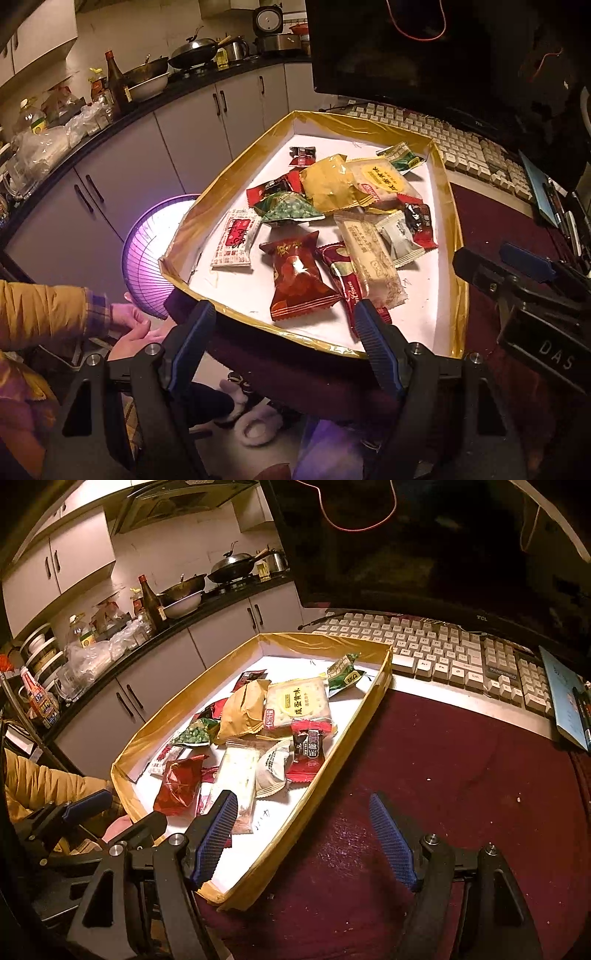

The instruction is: Organize snacks

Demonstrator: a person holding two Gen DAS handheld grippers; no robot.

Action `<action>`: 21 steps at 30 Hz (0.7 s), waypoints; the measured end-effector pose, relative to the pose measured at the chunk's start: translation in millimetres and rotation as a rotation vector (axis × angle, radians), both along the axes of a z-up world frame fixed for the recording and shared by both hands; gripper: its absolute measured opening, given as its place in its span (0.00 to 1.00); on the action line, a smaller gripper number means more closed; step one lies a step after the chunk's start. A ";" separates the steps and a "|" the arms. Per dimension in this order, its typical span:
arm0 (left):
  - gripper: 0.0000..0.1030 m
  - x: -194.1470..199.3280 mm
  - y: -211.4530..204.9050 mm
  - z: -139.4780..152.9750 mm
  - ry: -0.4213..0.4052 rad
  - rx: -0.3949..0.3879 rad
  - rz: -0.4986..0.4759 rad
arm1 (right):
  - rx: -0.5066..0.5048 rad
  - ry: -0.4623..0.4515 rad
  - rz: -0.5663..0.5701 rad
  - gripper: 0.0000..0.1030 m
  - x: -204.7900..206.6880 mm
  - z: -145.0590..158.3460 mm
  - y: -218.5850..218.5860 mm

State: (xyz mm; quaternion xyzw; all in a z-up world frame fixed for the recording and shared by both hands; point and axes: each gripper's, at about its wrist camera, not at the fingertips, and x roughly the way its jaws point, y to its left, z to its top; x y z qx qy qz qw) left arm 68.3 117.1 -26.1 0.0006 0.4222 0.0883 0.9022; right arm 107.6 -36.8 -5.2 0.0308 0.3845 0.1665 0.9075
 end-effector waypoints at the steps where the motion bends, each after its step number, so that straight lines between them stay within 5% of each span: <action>1: 0.75 0.4 -0.3 -0.3 0.001 0.005 0.001 | 0.000 0.001 0.000 0.74 0.3 -0.3 -0.2; 21: 0.75 0.6 -0.7 0.1 0.012 -0.010 -0.022 | 0.013 0.012 -0.002 0.74 1.4 -1.5 -3.9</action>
